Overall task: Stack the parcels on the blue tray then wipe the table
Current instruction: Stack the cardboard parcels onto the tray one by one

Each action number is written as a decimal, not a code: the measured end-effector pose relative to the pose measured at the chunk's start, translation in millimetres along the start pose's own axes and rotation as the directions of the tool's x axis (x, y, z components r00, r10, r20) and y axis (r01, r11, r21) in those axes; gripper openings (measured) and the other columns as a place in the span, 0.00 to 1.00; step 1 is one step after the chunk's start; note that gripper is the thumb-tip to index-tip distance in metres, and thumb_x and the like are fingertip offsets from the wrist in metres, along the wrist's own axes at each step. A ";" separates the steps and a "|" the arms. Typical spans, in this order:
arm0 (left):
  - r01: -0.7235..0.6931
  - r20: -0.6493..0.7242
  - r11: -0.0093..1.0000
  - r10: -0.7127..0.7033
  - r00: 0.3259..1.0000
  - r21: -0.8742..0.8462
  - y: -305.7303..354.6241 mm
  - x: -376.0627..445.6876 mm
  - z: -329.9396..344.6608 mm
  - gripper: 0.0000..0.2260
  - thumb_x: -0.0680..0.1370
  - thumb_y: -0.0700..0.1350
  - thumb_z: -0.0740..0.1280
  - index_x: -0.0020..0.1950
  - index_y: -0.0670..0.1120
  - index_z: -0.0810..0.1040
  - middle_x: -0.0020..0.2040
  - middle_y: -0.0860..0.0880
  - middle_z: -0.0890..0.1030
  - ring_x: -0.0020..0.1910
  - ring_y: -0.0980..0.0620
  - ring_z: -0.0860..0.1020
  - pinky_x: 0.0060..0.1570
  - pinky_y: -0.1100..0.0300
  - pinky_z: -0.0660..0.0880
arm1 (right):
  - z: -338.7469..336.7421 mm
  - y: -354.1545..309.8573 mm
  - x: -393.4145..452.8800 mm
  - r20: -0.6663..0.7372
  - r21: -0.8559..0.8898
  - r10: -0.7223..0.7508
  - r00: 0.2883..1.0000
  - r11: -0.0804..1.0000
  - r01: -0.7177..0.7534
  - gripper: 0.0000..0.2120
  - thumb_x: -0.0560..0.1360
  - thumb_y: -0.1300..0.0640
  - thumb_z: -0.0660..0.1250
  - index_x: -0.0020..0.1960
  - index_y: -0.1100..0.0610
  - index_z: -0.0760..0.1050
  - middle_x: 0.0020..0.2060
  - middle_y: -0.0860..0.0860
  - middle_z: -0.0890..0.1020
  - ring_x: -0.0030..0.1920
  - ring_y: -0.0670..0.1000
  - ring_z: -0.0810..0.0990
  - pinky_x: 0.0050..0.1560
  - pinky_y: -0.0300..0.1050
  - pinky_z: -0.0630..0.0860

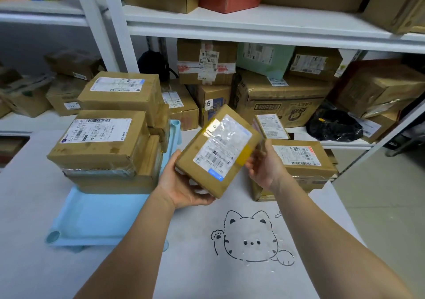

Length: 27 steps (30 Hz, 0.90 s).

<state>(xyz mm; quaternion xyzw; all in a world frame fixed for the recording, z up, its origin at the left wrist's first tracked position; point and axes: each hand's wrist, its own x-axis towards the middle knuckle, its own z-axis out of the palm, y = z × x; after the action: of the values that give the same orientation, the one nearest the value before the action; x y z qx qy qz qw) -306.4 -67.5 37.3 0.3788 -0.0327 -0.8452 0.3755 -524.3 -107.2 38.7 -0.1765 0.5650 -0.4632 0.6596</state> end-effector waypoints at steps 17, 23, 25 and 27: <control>0.037 -0.050 0.910 -0.018 0.999 0.413 13.5 -12.1 5.8 0.45 0.64 0.80 0.44 0.62 0.48 0.75 0.61 0.40 0.79 0.59 0.37 0.77 0.58 0.35 0.65 | 11.6 -9.2 -10.8 0.044 0.016 0.112 0.993 0.994 -0.112 0.24 0.64 0.32 0.67 0.48 0.51 0.76 0.38 0.53 0.80 0.40 0.55 0.80 0.46 0.46 0.76; -0.067 -0.036 0.862 0.098 0.995 0.503 30.0 -21.5 18.3 0.44 0.66 0.79 0.46 0.56 0.45 0.79 0.55 0.40 0.82 0.56 0.39 0.79 0.59 0.40 0.69 | 20.4 3.4 -21.9 0.078 0.051 0.295 0.952 0.953 -0.300 0.35 0.68 0.28 0.59 0.61 0.55 0.75 0.52 0.60 0.78 0.48 0.63 0.80 0.31 0.48 0.80; -0.120 -0.019 0.876 0.146 0.989 0.467 34.1 -22.9 18.0 0.43 0.67 0.78 0.46 0.55 0.43 0.77 0.54 0.40 0.80 0.55 0.40 0.79 0.59 0.39 0.70 | 24.3 3.6 -26.1 0.098 0.066 0.291 0.952 0.952 -0.298 0.33 0.70 0.29 0.58 0.62 0.54 0.74 0.55 0.61 0.77 0.47 0.65 0.80 0.34 0.50 0.80; -0.206 -0.004 0.886 0.229 0.973 0.416 35.2 -22.8 18.2 0.41 0.70 0.76 0.48 0.56 0.41 0.76 0.54 0.40 0.80 0.54 0.41 0.79 0.56 0.40 0.73 | 26.2 3.0 -27.1 0.104 0.076 0.304 0.947 0.947 -0.312 0.34 0.70 0.28 0.57 0.62 0.53 0.73 0.57 0.61 0.78 0.48 0.66 0.81 0.37 0.50 0.80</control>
<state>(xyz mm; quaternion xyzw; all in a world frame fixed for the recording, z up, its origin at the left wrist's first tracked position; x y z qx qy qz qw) -287.3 -81.8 76.2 0.4657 -0.2429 -0.7614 0.3800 -497.5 -91.4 60.0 -0.0767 0.5333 -0.3713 0.7562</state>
